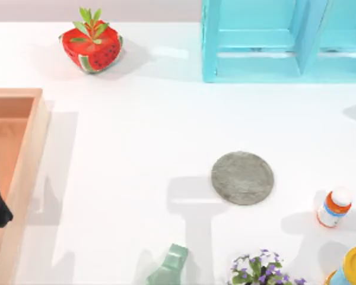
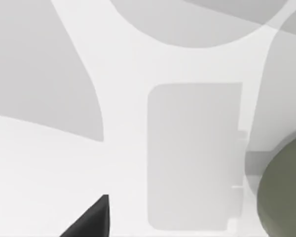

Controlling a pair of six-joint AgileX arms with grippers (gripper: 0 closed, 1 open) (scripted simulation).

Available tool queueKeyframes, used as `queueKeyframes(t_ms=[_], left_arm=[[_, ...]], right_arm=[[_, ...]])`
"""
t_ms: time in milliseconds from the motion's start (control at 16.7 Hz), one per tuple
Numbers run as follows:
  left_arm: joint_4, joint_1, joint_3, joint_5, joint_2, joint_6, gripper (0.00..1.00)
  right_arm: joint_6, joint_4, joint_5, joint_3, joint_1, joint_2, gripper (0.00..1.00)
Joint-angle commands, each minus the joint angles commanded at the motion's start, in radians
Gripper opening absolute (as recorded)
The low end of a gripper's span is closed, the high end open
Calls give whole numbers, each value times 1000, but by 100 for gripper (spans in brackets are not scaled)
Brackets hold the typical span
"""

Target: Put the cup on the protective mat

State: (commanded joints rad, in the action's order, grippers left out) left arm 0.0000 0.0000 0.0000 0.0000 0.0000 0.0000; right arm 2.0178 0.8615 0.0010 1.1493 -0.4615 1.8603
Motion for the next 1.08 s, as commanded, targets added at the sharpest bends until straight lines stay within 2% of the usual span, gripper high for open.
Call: queueKeyframes(t_ms=[660,1080], left_arm=[[0,0,0,0,0,0,100],[0,0,0,0,0,0,100]], right_arm=[[0,0,0,0,0,0,2],[0,0,0,0,0,0,0]])
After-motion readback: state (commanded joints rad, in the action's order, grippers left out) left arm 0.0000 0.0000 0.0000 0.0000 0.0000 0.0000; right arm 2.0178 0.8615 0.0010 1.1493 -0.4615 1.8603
